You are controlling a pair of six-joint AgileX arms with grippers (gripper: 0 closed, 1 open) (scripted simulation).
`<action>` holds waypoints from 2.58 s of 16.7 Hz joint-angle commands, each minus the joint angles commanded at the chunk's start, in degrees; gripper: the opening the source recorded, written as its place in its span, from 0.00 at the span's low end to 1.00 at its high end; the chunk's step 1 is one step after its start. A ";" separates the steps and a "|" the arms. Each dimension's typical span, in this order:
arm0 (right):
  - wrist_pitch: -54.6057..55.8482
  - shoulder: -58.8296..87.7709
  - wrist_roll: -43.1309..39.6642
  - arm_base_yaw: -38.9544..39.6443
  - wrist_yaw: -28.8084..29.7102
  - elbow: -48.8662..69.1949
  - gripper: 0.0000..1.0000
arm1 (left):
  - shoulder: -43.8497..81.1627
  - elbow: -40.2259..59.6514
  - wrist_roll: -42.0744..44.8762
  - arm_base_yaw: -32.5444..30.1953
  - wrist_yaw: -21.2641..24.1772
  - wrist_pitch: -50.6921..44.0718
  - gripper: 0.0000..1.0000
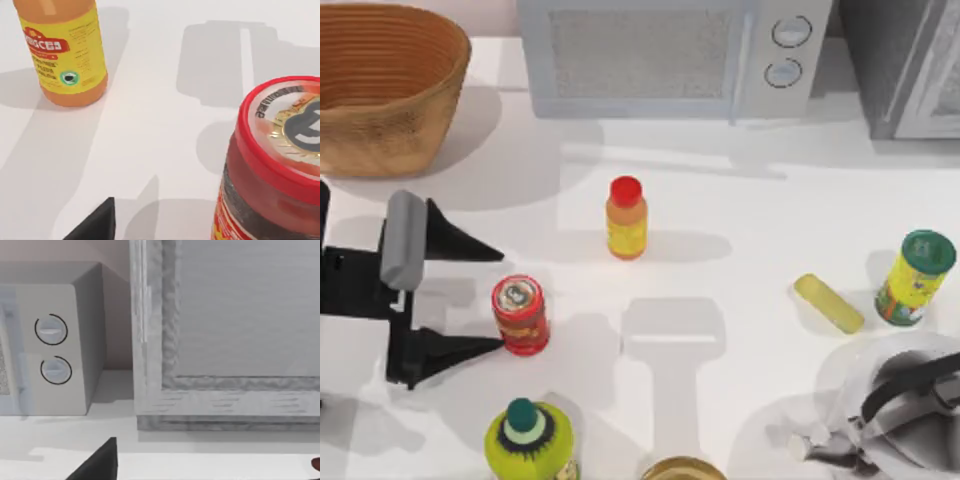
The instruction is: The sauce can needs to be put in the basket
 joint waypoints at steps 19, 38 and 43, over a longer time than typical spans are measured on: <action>0.00 0.00 0.00 0.00 0.00 0.00 1.00 | 1.00 -9.34 -22.91 -9.28 -3.36 31.06 0.85; 0.00 0.00 0.00 0.00 0.00 0.00 1.00 | 1.00 -9.34 -22.91 -9.28 -3.36 31.06 0.00; 0.00 0.00 0.00 0.00 0.00 0.00 1.00 | 0.38 -5.80 -22.62 -9.30 -2.52 27.24 0.00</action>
